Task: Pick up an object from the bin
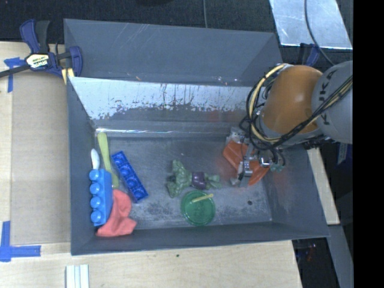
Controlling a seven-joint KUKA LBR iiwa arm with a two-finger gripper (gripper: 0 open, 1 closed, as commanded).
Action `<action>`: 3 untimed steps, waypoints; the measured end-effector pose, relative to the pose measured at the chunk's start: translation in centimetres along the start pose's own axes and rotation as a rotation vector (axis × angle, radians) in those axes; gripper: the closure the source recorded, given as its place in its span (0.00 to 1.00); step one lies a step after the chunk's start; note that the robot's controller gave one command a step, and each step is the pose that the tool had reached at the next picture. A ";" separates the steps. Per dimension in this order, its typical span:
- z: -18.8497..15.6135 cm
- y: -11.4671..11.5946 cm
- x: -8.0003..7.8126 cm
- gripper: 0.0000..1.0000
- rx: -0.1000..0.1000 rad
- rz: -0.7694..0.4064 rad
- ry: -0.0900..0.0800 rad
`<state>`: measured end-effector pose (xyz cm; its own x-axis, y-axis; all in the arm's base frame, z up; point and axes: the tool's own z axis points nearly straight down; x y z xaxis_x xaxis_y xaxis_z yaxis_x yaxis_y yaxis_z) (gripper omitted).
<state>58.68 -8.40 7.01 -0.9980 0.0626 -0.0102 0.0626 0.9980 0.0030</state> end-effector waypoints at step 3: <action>-6.2 0.4 -0.4 1.00 0.000 -0.039 -0.005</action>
Offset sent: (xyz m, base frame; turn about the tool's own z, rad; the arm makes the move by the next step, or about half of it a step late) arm 0.0000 0.0000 0.0000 0.0000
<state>59.09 -8.09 13.26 -0.9996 0.0234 -0.0151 0.0233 0.9997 0.0026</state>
